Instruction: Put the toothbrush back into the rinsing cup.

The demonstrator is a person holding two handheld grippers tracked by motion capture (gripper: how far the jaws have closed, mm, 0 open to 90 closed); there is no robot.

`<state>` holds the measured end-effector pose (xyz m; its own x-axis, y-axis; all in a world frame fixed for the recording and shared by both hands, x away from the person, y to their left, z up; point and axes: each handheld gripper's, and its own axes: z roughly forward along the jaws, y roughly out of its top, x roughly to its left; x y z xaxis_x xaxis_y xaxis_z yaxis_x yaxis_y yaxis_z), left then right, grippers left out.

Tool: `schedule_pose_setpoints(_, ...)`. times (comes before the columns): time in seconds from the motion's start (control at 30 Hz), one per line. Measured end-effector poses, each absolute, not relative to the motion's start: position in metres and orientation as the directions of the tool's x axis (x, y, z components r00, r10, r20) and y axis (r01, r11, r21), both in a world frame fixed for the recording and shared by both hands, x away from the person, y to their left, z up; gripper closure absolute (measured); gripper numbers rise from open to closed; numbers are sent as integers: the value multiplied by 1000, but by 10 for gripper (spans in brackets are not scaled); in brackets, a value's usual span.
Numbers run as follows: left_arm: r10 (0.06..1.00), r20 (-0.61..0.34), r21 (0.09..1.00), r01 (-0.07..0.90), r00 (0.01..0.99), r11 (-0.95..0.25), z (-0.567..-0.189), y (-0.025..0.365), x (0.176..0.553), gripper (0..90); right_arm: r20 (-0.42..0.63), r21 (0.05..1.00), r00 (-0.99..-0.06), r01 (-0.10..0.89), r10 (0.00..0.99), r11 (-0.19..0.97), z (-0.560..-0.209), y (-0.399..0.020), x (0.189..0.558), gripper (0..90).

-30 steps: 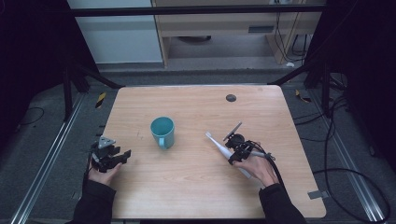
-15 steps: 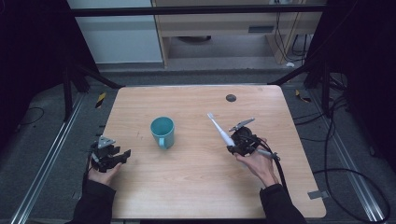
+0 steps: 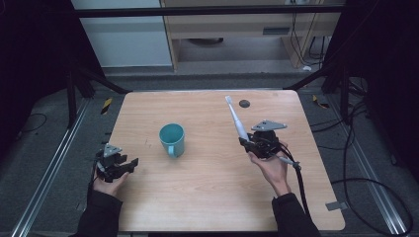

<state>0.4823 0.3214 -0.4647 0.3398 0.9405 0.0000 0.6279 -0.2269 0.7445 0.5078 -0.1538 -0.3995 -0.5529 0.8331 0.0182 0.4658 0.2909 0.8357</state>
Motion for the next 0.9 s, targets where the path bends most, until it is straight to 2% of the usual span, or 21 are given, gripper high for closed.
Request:
schedule_pose_setpoints(0.4, 941, 0, 747, 626, 339, -225, -464, 322, 482, 483, 45, 917, -547, 355, 836, 183, -393, -137, 512, 664)
schedule_pose_setpoints(0.7, 942, -1, 747, 626, 336, -223, -465, 322, 482, 483, 9, 949, -463, 284, 886, 139, -395, -113, 515, 665)
schedule_pose_setpoints(0.9, 943, 0, 750, 624, 332, -220, -465, 323, 482, 483, -10, 962, -403, 247, 915, 119, -399, -81, 523, 664)
